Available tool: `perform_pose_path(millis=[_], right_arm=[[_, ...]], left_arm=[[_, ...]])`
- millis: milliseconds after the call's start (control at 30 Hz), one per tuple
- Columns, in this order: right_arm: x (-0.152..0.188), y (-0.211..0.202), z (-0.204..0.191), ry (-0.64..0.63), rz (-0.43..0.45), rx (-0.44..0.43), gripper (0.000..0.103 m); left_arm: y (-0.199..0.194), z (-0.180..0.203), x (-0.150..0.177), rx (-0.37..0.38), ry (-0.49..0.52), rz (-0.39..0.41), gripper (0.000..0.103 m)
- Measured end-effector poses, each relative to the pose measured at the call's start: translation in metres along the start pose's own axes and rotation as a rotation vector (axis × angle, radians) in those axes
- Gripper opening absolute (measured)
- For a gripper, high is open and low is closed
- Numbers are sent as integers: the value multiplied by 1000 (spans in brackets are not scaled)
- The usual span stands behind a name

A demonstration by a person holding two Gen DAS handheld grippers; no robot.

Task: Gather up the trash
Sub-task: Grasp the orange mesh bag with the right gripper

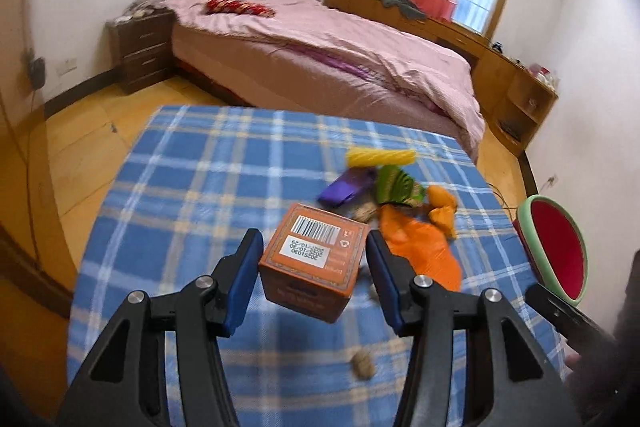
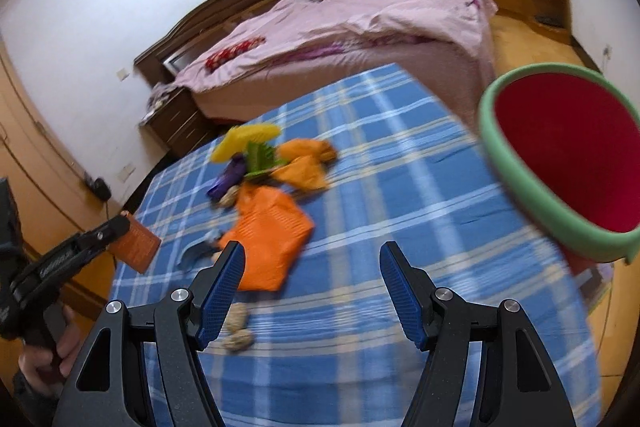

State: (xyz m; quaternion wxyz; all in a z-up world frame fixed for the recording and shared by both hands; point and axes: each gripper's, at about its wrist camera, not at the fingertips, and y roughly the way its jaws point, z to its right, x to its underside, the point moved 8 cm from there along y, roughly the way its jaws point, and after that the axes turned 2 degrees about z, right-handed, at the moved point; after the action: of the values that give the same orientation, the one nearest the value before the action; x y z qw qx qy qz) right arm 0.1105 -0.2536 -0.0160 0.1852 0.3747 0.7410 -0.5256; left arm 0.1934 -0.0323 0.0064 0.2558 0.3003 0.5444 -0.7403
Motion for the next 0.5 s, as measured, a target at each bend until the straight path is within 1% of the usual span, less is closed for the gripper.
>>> perform_pose_path(millis=[100, 267, 333, 400, 467, 500], right_arm=[[7, 20, -18, -7, -41, -9, 71], [16, 50, -37, -44, -106, 1, 71], [19, 61, -44, -64, -118, 18, 71], [21, 69, -45, -74, -106, 55, 71], [24, 77, -46, -80, -116, 71, 71], [27, 81, -45, -77, -126, 75, 68]], left_arm=[[-8, -24, 11, -45, -51, -24, 54], [-23, -48, 23, -62, -107, -22, 54], [-29, -52, 28, -63, -114, -18, 54], [-34, -52, 30, -64, -115, -16, 54], [-40, -51, 33, -57, -111, -12, 54], [-42, -50, 34, -55, -107, -10, 54]])
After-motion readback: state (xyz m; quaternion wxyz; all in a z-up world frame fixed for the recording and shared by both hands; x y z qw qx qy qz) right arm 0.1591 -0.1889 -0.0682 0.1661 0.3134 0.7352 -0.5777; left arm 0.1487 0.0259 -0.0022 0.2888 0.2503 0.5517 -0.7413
